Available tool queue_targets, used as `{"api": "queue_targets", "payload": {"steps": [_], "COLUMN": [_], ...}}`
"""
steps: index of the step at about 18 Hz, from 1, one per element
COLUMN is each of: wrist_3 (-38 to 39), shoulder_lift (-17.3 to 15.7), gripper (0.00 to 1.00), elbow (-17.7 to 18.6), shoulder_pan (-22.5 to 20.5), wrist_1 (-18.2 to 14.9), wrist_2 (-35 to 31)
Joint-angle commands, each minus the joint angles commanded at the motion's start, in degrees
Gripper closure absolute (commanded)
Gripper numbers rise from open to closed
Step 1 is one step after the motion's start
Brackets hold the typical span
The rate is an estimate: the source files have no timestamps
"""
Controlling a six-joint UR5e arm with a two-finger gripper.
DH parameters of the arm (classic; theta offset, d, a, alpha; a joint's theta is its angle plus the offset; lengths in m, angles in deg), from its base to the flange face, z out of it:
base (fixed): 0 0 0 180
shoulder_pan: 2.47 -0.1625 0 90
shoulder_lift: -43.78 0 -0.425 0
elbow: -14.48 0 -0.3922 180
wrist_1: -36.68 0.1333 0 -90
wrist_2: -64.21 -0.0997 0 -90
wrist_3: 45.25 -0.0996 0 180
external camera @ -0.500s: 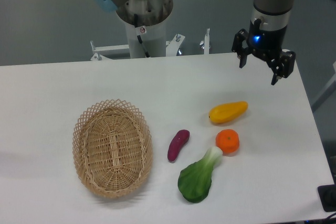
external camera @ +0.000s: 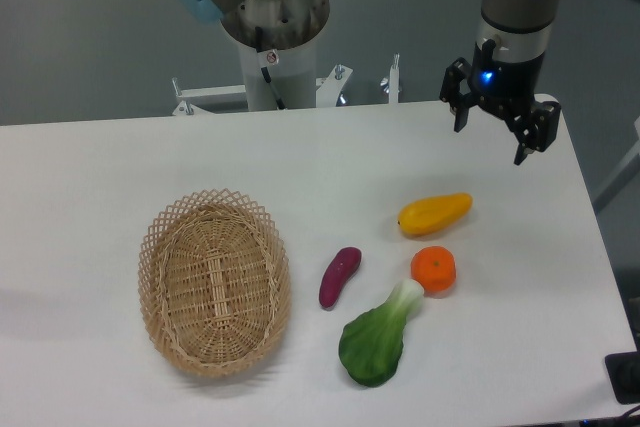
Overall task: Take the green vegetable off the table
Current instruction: 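Move the open gripper down toward the green bok choy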
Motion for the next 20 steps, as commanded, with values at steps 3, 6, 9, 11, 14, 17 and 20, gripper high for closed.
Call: {"api": "queue_targets", "payload": {"steps": [3, 6, 9, 11, 14, 17, 20], "wrist_3": [0.8, 1.9, 2.1, 2.4, 5.9, 8.0, 17.6], "shoulder_lift": [0.2, 0.7, 0.5, 0.4, 0.0, 1.7, 4.4], "gripper": [0.0, 0.0, 0.0, 0.0, 0.0, 0.0, 0.0], "elbow": [0.1, 0.4, 0.9, 1.1, 1.1, 1.8, 3.1], "shoulder_pan": [0.7, 1.6, 2.2, 2.6, 2.8, 4.6, 8.4], "wrist_1": [0.1, 0.4, 0.4, 0.2, 0.2, 1.0, 7.7], "wrist_2": [-0.2, -1.0, -1.4, -1.5, -1.1, -0.9, -1.0]}}
